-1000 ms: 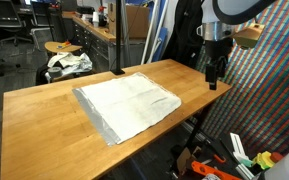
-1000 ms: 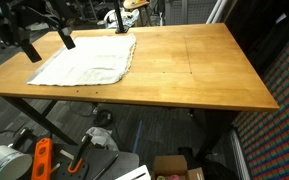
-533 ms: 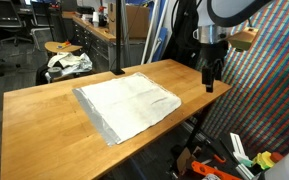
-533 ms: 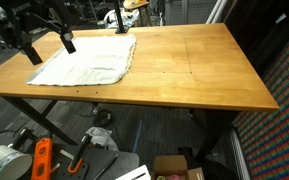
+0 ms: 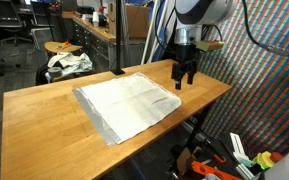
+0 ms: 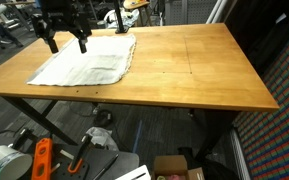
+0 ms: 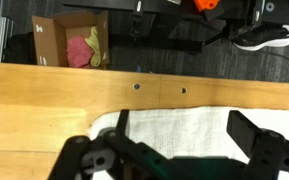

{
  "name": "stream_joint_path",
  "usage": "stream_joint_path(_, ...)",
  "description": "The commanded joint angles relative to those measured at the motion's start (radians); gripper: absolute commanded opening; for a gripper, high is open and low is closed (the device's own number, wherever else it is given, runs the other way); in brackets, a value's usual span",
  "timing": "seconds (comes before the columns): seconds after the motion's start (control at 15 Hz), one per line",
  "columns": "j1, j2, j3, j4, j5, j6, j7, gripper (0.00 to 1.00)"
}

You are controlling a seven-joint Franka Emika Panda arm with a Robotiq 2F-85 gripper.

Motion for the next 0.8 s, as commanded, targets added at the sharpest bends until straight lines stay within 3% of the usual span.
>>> stream_joint_path(0.0,-0.014,0.182,-0.016,0.13,0.058,0.071,-0.022,1.0)
stream_joint_path(0.4,-0.055,0.365,-0.02,0.187,-0.005,0.308,0.04,1.0)
stream_joint_path(0.73,-0.103,0.455,-0.039,0.206,-0.02,0.376,0.003,1.0)
